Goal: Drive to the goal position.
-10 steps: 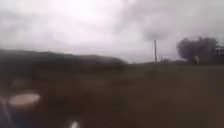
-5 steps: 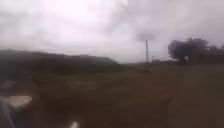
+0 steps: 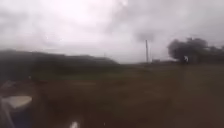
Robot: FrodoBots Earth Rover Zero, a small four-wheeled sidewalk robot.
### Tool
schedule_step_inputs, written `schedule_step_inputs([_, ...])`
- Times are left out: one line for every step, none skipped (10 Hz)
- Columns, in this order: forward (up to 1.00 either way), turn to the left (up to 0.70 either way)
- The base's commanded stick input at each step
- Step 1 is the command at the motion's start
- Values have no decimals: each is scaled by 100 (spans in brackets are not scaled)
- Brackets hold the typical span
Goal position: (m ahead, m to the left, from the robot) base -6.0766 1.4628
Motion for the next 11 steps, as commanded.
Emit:
schedule_step_inputs([0, -70])
schedule_step_inputs([0, -70])
schedule_step_inputs([0, -66])
schedule_step_inputs([0, -34])
schedule_step_inputs([0, 10])
schedule_step_inputs([0, 4])
schedule_step_inputs([-12, 0])
schedule_step_inputs([-59, 0])
schedule_step_inputs([-70, 0])
schedule_step_inputs([-70, 0])
schedule_step_inputs([-70, 0])
